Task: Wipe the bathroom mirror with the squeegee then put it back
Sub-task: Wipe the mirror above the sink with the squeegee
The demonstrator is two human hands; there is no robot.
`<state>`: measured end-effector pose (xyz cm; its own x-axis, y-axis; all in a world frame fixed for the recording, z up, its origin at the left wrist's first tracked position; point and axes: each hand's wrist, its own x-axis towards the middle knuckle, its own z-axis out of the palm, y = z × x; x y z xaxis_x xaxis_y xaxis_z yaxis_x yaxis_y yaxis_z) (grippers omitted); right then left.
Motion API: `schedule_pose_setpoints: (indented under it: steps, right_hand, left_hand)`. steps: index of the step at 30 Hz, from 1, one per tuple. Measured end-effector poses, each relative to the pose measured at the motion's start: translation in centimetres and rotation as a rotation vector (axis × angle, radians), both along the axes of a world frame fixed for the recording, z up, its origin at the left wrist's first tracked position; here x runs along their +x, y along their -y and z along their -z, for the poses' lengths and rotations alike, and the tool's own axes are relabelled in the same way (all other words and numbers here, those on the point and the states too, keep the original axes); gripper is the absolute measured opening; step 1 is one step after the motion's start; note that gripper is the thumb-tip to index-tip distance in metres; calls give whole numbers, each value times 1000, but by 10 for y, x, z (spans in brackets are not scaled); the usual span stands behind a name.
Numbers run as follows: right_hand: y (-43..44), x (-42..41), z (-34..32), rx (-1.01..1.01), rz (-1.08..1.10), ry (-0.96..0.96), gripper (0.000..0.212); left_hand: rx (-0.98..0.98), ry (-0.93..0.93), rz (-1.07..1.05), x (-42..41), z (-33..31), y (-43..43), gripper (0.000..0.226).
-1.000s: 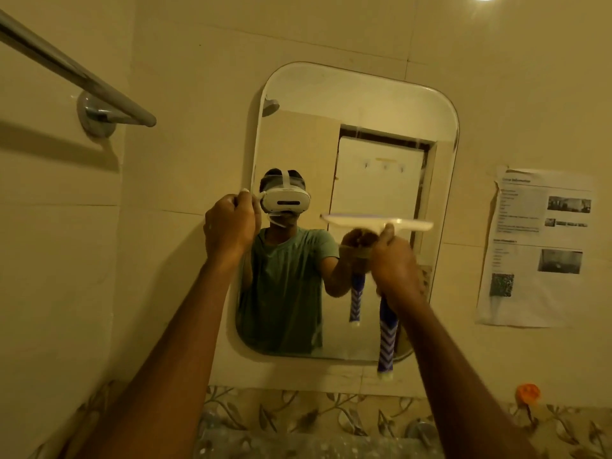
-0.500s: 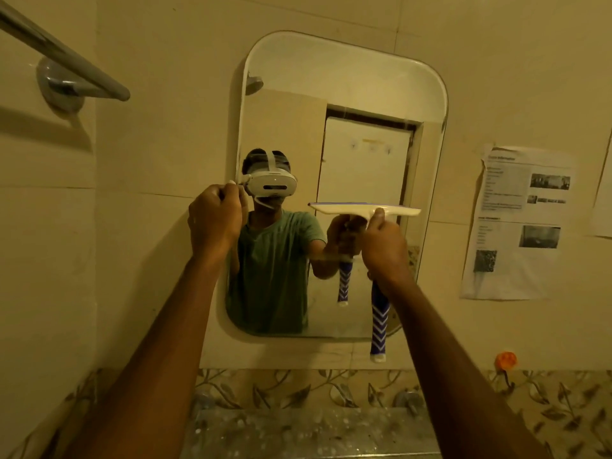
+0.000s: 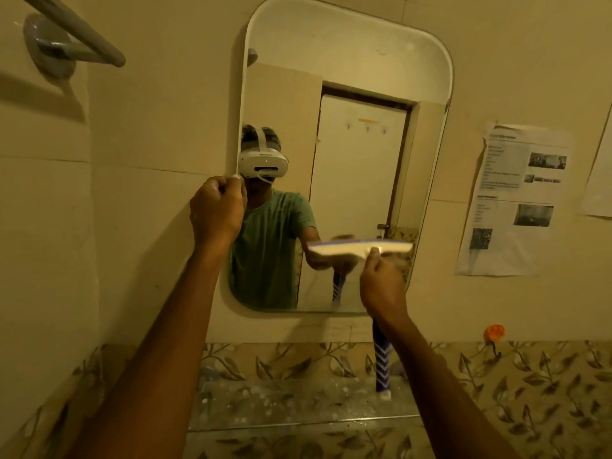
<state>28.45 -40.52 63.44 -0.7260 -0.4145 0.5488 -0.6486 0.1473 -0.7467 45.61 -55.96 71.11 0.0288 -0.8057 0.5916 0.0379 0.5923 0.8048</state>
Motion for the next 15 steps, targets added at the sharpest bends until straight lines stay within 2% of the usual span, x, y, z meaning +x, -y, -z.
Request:
schedule_pose_setpoints:
  steps: [4, 11, 15]
  right_hand:
    - [9, 2, -36, -59, -45, -46, 46]
    - [-1, 1, 37, 107, -48, 65, 54]
    - [-5, 0, 36, 139, -29, 45, 55]
  left_hand:
    - [95, -14, 1, 2, 47, 2, 29]
    - [129, 21, 19, 3, 62, -5, 34]
    - [108, 12, 19, 4, 66, -5, 36]
